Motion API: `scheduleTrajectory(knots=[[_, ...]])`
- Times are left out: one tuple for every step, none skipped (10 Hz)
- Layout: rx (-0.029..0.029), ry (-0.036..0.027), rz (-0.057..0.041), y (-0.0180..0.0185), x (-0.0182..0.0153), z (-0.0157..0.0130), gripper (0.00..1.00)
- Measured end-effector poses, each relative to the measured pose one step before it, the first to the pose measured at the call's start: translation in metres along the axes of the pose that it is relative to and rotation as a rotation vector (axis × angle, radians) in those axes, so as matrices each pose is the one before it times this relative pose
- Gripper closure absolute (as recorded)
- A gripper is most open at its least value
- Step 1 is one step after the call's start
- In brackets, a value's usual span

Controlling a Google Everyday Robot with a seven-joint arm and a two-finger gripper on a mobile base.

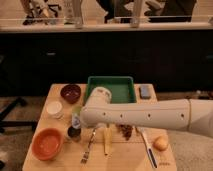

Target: Place towel in paper cup

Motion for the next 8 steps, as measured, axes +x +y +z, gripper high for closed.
scheduleTrajectory(knots=[[-0.00326,-0.01653,0.00167,-0.00498,-0.00564,0.00159,1.0],[-0.0038,-0.01254,0.00081,-0.00349,-0.00512,0.0017,1.0],[-0.0052,-0.0152,-0.00262,-0.00342,-0.0068,0.00255,1.0],[-0.00542,-0.0178,0.00343,-0.00313,-0.00391,0.00156,1.0],[-0.00595,-0.02367,0.00582,-0.004,-0.002,0.00135,1.0],[-0.00357,-0.01531,0.00466,-0.00237,-0.00162,0.00064,1.0],[-0.003,-0.01692,0.00679,-0.00299,-0.00118,0.00061,1.0],[-0.00104,-0.01316,0.0079,-0.0049,-0.00169,-0.00024,1.0]])
